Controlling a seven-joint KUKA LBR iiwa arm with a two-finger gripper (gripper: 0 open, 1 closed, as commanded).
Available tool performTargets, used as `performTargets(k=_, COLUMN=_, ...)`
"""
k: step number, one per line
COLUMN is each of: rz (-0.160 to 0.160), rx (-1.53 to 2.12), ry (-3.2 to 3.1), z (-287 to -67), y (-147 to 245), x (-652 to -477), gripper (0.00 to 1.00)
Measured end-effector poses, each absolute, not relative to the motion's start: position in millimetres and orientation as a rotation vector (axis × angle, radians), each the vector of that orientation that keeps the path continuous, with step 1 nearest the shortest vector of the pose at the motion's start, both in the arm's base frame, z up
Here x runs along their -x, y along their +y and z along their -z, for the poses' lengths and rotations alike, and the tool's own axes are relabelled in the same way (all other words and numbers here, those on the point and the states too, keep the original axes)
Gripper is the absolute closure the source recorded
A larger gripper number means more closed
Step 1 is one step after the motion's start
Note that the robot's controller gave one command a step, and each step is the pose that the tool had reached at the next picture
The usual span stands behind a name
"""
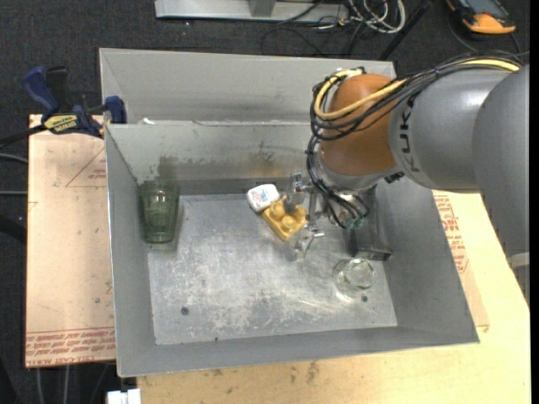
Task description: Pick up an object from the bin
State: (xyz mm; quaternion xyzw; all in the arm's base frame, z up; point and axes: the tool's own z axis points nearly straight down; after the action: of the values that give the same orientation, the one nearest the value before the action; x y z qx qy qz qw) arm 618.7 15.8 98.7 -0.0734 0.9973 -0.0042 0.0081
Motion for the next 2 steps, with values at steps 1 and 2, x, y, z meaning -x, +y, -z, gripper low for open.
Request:
performTargets(k=1, rz=0.006, rx=0.220, ry=3.082, z=-102.4, y=18.7, x=-624.3, gripper=1.00)
performTargets(k=2, rz=0.006, rx=0.220, ry=3.082, z=-102.4, y=18.7, x=-624.3, gripper=1.00)
